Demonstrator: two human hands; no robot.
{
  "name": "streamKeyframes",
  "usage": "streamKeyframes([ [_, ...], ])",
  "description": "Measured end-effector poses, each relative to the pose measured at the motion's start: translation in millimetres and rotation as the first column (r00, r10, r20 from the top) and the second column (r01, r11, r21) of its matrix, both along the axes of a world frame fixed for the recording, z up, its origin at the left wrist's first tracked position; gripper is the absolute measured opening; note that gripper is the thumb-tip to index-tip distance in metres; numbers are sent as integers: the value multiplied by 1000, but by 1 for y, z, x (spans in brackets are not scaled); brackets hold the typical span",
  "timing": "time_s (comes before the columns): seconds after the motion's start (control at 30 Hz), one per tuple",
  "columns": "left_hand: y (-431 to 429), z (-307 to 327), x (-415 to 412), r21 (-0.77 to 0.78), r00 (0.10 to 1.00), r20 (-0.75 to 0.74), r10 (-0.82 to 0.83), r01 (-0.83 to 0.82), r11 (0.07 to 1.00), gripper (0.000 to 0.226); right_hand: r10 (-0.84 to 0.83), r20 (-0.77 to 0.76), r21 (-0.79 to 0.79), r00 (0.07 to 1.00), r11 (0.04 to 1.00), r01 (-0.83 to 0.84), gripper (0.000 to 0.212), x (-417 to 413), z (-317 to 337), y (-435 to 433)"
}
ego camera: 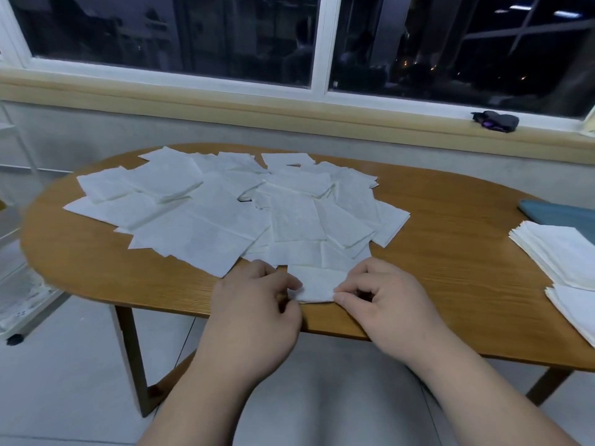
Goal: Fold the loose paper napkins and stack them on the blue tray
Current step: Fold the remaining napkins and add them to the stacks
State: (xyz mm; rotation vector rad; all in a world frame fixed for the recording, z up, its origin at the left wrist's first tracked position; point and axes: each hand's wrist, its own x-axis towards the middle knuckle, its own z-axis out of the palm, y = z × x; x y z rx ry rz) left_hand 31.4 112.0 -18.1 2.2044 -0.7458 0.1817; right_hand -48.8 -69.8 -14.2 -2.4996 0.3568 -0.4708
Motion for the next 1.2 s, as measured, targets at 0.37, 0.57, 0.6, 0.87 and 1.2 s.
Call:
streamKeyframes([
  [0.37, -4, -4, 3, -3, 999, 39, -15, 16, 1000, 22, -12, 91, 63, 996, 998, 7, 20, -2, 3, -1],
  [0.57, -14, -9, 8, -94, 995, 94, -15, 24, 995, 17, 11, 213, 20, 977, 1000, -15, 18, -4, 0, -1],
  [0.6, -16, -10, 8, -105, 994, 108, -16, 27, 994, 16, 15, 236, 4, 972, 1000, -16, 10, -4, 0, 0],
  [0.87, -27, -6, 1, -138, 981, 178, -71, 96, 986, 19, -32, 413, -32, 910, 998, 50, 17, -9, 0, 1],
  [1.2, -51, 2, -17, -150, 983, 6, -186, 185, 971, 16, -340, 381, 555, 860, 828, 81, 14, -68, 36, -22],
])
